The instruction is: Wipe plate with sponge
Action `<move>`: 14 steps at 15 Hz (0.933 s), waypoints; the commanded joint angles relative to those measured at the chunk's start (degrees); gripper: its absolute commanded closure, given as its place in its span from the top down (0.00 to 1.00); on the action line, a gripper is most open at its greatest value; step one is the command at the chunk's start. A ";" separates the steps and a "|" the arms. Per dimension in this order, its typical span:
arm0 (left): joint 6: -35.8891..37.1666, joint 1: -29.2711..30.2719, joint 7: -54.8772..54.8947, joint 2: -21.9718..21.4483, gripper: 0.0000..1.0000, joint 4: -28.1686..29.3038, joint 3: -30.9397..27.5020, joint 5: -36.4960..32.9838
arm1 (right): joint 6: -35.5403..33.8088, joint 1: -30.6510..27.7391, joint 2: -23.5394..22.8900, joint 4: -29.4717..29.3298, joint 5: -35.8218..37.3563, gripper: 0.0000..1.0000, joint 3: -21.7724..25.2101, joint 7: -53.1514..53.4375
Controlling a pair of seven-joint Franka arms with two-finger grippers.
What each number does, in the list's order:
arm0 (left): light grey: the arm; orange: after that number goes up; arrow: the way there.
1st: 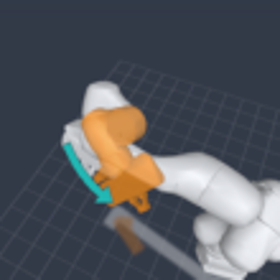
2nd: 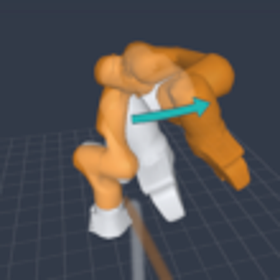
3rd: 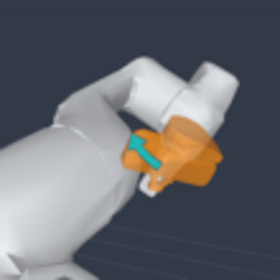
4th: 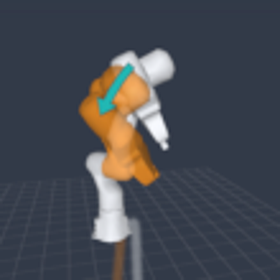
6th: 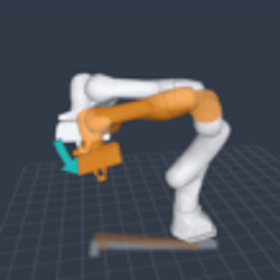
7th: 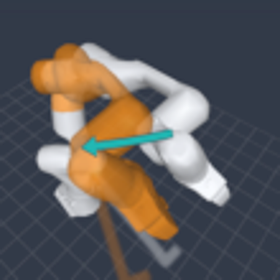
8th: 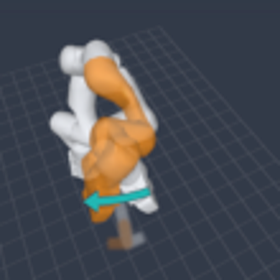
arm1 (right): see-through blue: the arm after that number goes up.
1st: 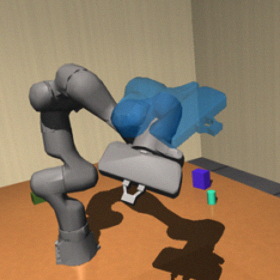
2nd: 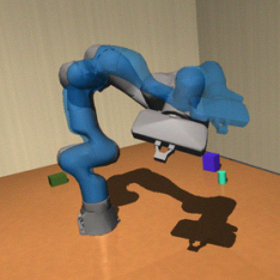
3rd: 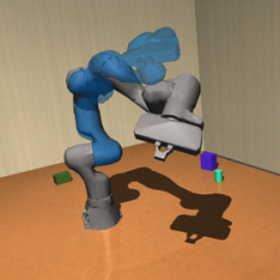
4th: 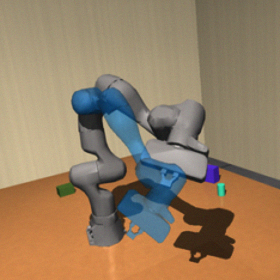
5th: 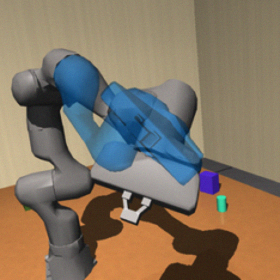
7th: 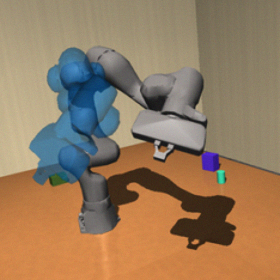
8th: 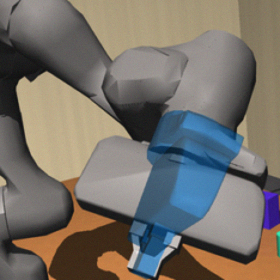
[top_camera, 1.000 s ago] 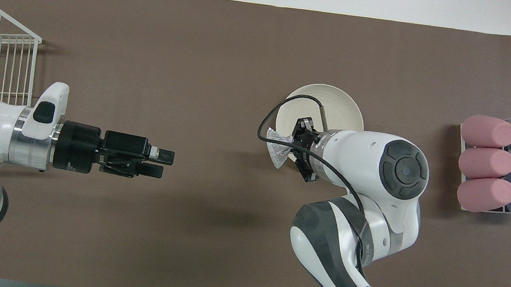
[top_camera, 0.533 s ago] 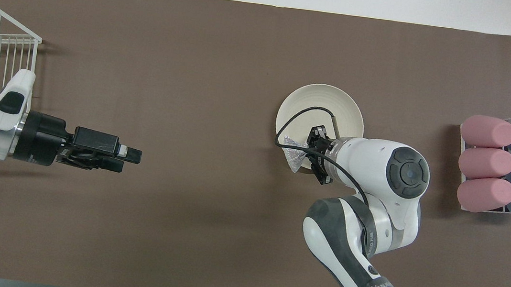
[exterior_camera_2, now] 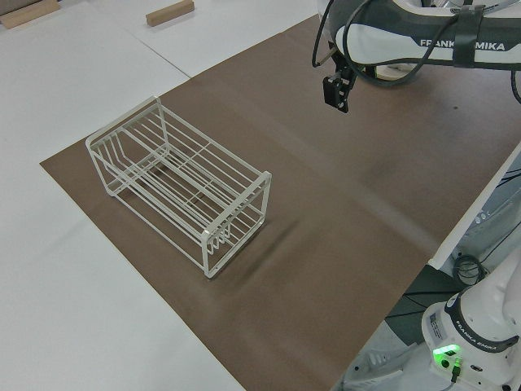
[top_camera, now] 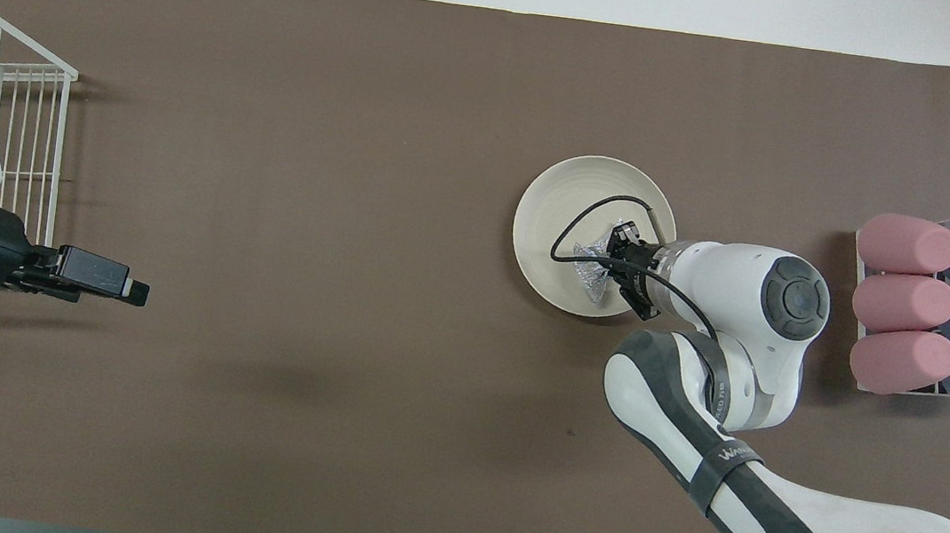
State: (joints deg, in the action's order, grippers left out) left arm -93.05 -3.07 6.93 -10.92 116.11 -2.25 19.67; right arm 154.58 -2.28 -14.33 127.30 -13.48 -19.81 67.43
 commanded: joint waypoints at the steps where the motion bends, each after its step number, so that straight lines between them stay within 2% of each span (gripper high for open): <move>1: -0.99 0.60 0.10 -0.07 1.00 -0.27 0.49 -2.18 | 1.87 -2.63 -4.48 -1.08 -0.14 0.00 -0.40 -5.37; 5: -1.08 0.69 -0.43 -0.07 1.00 -0.27 0.49 -2.27 | 3.01 -1.06 -5.10 -1.26 -0.93 0.00 -0.67 -3.02; 10: -1.69 0.78 -0.43 -0.07 1.00 -0.27 0.49 -2.71 | 7.14 6.50 -6.06 -1.35 -0.93 0.00 -0.67 10.78; 14: -2.31 0.87 -0.61 -0.07 1.00 -0.27 0.49 -2.89 | 7.14 5.37 -6.24 -1.53 -0.93 0.00 -0.49 7.83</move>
State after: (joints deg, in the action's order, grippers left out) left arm -94.70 -2.74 6.86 -10.91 116.11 -2.23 18.11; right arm 161.25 4.88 -17.20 125.91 -13.53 -20.18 78.65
